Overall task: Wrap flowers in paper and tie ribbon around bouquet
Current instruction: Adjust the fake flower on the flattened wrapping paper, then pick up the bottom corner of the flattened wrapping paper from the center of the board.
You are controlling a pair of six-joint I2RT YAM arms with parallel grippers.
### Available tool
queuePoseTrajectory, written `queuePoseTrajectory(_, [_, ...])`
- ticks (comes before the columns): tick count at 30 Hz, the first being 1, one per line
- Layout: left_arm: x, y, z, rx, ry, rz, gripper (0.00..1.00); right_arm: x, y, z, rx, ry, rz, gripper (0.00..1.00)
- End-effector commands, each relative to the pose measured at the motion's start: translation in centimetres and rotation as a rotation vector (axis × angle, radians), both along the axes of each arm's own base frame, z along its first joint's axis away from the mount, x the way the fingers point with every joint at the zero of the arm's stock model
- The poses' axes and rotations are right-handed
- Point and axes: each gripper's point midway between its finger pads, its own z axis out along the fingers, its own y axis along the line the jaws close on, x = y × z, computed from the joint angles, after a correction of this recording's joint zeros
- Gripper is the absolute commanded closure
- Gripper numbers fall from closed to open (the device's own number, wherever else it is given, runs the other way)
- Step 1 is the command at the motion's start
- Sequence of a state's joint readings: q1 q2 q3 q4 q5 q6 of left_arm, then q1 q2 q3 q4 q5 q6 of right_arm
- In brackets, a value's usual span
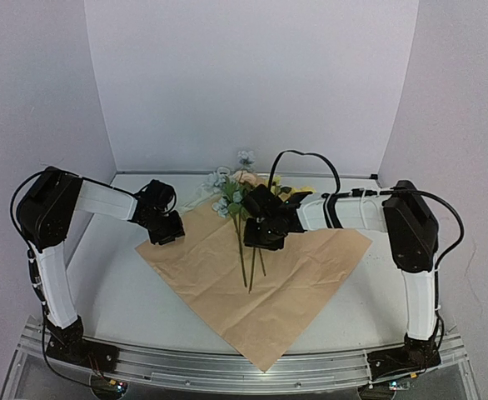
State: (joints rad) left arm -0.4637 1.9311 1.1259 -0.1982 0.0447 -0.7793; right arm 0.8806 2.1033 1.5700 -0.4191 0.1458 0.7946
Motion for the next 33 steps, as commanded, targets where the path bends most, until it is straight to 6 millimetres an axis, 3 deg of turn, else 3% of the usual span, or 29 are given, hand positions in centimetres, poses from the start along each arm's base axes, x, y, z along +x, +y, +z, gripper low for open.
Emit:
queuePoseTrajectory(1, [-2.6, 1.4, -1.5, 0.056, 0.103, -0.02, 0.58, 0.2, -0.5, 2.3, -0.017, -0.06, 0.018, 0.46])
queuePoseTrajectory(5, [-2.0, 0.9, 1.9, 0.018, 0.038, -0.032, 0.54, -1.1, -1.9, 4.6, -0.004, -0.06, 0.028, 0.34])
queuePoseTrajectory(9, [-2.5, 0.3, 5.5, -0.031, -0.029, -0.054, 0.49, -4.1, -5.4, 5.4, 0.012, -0.033, -0.003, 0.25])
queuePoseTrajectory(12, [-3.7, -1.5, 7.4, -0.065, -0.07, -0.117, 0.48, -7.4, -7.5, 4.5, 0.061, 0.042, -0.02, 0.21])
queuePoseTrajectory(14, [-5.2, -3.7, 8.1, -0.087, -0.08, -0.184, 0.47, -9.9, -8.7, 3.2, 0.098, 0.104, -0.036, 0.2])
queuePoseTrajectory(19, [-10.8, -8.6, 8.7, -0.139, -0.082, -0.351, 0.48, -15.7, -10.8, 1.6, 0.211, 0.201, -0.066, 0.19])
queuePoseTrajectory(26, [-17.6, -11.8, 8.4, -0.208, -0.081, -0.457, 0.48, -21.4, -12.8, -0.8, 0.374, 0.292, -0.179, 0.18])
queuePoseTrajectory(33, [-21.2, -13.1, 7.3, -0.23, -0.075, -0.505, 0.48, -24.6, -11.0, -2.5, 0.484, 0.328, -0.248, 0.15])
